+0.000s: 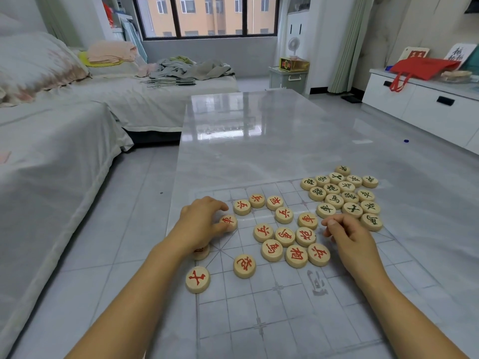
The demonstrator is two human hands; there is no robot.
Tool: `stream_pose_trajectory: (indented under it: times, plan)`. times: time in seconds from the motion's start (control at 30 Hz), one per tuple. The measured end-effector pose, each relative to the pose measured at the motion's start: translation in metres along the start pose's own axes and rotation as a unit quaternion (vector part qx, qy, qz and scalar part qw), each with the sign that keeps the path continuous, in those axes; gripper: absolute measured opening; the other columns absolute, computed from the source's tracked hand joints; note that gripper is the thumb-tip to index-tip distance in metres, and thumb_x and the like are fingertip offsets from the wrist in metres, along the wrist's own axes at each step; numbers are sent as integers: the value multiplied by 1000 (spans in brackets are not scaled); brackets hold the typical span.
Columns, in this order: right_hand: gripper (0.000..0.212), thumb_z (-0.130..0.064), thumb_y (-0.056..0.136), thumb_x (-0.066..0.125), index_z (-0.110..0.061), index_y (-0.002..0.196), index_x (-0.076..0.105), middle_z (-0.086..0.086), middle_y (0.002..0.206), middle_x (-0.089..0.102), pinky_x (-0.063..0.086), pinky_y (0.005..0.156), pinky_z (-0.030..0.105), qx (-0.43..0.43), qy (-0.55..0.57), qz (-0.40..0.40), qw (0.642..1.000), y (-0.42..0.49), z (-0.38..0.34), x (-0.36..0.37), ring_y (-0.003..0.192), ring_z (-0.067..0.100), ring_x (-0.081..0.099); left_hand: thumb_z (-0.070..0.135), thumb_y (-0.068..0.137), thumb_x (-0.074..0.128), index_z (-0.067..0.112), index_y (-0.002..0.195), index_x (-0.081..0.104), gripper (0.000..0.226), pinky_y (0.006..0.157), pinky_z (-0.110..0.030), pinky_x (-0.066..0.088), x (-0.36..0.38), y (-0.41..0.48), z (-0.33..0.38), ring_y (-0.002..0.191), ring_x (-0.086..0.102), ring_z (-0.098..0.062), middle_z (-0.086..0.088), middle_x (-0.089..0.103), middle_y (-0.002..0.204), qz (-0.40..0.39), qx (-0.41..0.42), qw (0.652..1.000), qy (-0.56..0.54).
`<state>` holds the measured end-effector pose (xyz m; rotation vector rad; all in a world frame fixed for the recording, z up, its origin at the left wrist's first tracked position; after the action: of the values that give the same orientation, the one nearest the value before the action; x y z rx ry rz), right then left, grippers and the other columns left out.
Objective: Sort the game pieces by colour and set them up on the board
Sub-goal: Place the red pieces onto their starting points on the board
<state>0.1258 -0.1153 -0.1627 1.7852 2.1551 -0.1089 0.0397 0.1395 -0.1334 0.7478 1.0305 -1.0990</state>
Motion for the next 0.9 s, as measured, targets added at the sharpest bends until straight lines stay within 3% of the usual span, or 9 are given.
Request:
stream_pose_trajectory:
  times: [0.17, 0.23, 0.33, 0.4, 0.5, 0.63, 0.73, 0.9]
  plan:
    - [17, -14, 92, 48, -25, 83, 59, -6, 80, 60, 41, 62, 27, -38, -36, -1, 999, -4, -5, 1, 72, 17, 53, 27, 86, 62, 24, 112, 61, 26, 98, -26, 39, -7, -6, 2, 115, 50, -12, 6, 55, 121, 5, 23, 996, -85]
    - [17, -14, 90, 51, -28, 88, 60, -8, 90, 59, 41, 67, 21, -88, -64, -18, 994, -8, -10, 3, 81, 7, 53, 25, 86, 64, 23, 109, 63, 24, 92, -21, 39, -7, -8, 7, 109, 53, -11, 7, 58, 115, 3, 37, 994, -103]
    - [18, -34, 85, 52, -27, 99, 61, -17, 99, 53, 37, 84, 20, -178, -146, -95, 968, -16, -16, 11, 98, -1, 48, 25, 85, 65, 21, 109, 64, 25, 92, -23, 43, -3, -14, 25, 106, 55, -11, 6, 60, 111, -2, 76, 990, -114]
    - [18, -32, 86, 54, -27, 101, 61, -20, 101, 51, 34, 87, 19, -203, -171, -118, 957, -18, -17, 17, 101, -3, 45, 31, 83, 65, 22, 114, 63, 32, 95, -29, 43, 5, -17, 42, 106, 54, -12, 5, 61, 112, -18, 119, 989, -84]
    - [19, -10, 88, 54, -23, 100, 60, -17, 99, 52, 37, 81, 18, -157, -119, -39, 980, -9, -15, 8, 99, 1, 48, 45, 80, 64, 27, 119, 59, 43, 94, -33, 39, 24, -22, 63, 107, 49, -17, 4, 57, 114, -37, 161, 986, 13]
    - [21, -9, 88, 51, -19, 104, 61, -5, 103, 54, 42, 74, 23, -96, -149, 15, 984, 3, -2, -5, 90, 12, 51, 46, 82, 61, 28, 126, 50, 48, 92, -35, 39, 36, -24, 70, 108, 45, -23, 3, 46, 121, -32, 154, 985, 69]
    - [19, -10, 89, 51, -23, 101, 58, -2, 105, 53, 37, 65, 14, -76, -144, -2, 987, 3, 2, -2, 83, 3, 49, 42, 84, 61, 29, 124, 51, 44, 90, -31, 39, 36, -23, 68, 108, 43, -21, 3, 45, 119, -29, 150, 987, 49]
    - [19, -9, 91, 49, -24, 97, 58, -1, 104, 54, 39, 68, 14, -51, -98, -15, 994, 2, 1, 1, 85, 4, 52, 37, 81, 65, 32, 118, 53, 39, 86, -25, 41, 31, -25, 62, 102, 44, -12, 9, 44, 107, -68, 140, 987, -30]
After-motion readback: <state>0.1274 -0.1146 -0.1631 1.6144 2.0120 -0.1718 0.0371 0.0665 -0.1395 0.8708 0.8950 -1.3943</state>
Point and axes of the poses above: each hand's wrist, its own y-axis towards the middle knuckle, its own x-axis out of the palm, z = x × y, the point moved 3 cm from there along y, towards the middle knuckle
